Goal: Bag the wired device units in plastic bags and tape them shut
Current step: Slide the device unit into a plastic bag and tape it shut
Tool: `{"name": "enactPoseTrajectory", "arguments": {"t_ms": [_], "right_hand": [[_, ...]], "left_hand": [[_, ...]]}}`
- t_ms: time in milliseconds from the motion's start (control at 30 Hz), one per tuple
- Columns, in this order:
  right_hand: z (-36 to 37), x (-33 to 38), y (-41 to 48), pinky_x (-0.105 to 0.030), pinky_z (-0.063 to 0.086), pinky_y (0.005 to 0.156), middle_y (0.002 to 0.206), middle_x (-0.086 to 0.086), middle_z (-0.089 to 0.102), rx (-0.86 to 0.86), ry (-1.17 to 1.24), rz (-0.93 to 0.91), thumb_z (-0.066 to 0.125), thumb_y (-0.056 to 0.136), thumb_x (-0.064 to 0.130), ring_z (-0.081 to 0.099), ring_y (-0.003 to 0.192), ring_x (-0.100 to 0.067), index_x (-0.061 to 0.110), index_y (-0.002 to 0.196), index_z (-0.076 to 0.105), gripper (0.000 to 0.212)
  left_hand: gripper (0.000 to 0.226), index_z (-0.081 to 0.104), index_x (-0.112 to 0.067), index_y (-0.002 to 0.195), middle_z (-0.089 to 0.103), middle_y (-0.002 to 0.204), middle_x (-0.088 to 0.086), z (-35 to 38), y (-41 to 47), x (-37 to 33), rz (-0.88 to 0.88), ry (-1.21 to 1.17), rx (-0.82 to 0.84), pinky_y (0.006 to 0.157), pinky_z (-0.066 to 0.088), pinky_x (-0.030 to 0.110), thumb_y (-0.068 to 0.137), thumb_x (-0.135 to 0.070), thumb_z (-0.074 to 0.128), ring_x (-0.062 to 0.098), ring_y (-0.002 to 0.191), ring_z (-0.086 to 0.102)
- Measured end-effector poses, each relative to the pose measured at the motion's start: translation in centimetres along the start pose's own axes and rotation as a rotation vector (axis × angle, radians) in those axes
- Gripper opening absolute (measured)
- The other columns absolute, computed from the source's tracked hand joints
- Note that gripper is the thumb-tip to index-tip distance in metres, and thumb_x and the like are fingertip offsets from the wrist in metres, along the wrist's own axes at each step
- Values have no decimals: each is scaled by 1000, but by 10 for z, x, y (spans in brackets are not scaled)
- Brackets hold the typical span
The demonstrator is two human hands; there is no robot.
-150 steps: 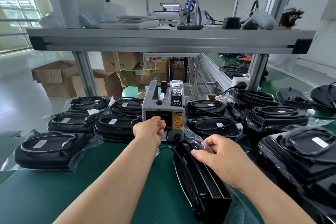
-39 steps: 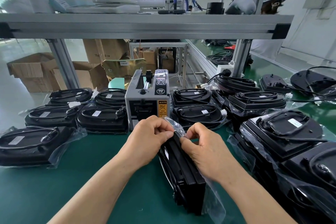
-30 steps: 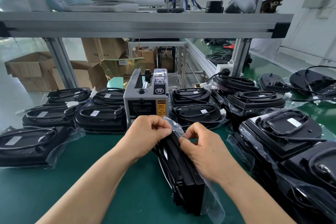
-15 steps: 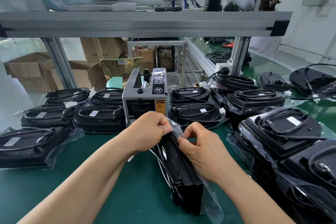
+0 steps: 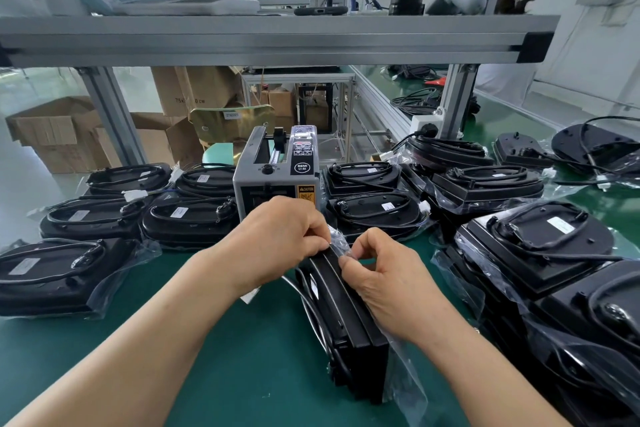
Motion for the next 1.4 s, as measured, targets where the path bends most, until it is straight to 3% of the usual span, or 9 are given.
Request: {"name": "enactPoseTrajectory", "arguments": {"t_ms": [133,267,500,633,833,933,1167,1300,1400], "right_hand": [[0,-1,-1,-16,29,41,44,10,50,-2,-16,0,63,91,37,36,38,-5,24,77,52,21],[1,-1,-1,-17,28,41,42,13,49,1,-11,8,62,90,38,36,37,-6,24,77,52,22],[1,0,0,-18,31,42,43,14,51,-3,-37,-11,62,89,39,37,39,-6,24,78,52,21],[0,-3,0,-17,30,42,45,13,52,-2,-36,2,62,89,40,38,40,-4,25,78,52,21],[1,-3,0,-18,32,42,45,12,54,1,-5,9,62,88,41,39,39,-4,25,78,53,21],[2,-4,0,-21,31,44,44,10,51,7,13,10,62,89,40,35,39,-5,24,78,52,22],[4,-4,1,-24,33,46,45,10,49,13,37,31,61,91,35,36,42,-7,25,77,52,19],[4,-4,0,-24,31,46,43,11,48,16,55,48,62,91,34,34,40,-5,25,77,53,19],[5,-4,0,-22,30,44,41,12,48,17,42,49,61,91,34,34,38,-5,25,78,53,18]], "left_hand": [[19,61,-36,74,62,80,-12,2,6,-8,44,110,87,75,49,27,89,-27,70,6,76,59],[18,57,-29,73,60,82,-11,3,5,-13,82,190,117,66,37,21,83,-14,60,6,73,54],[23,51,-22,74,53,73,-13,8,0,-10,74,118,160,54,32,18,71,0,46,5,60,44],[20,50,-25,74,55,76,-30,6,-1,2,65,14,97,55,37,11,79,-6,48,-3,59,47],[13,65,-32,81,58,83,-18,1,3,6,140,-10,76,72,42,18,90,-23,70,-2,80,55],[1,73,-23,90,57,82,-17,0,7,-5,195,94,96,77,42,23,89,-23,74,0,79,52],[7,69,-27,96,62,100,-10,1,15,-31,310,437,220,81,42,26,94,-29,62,11,95,57],[6,61,-25,85,61,92,-6,6,17,-39,363,565,277,77,47,31,91,-23,60,16,85,57],[4,59,-20,83,57,86,-6,9,19,-38,365,581,308,68,40,28,87,-22,60,17,77,53]]}}
Point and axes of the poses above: each hand's wrist, its own y-axis towards the middle knuckle, its own z-axis out of the palm, x = y × z, the point moved 8 cm from there along y, towards the middle knuckle
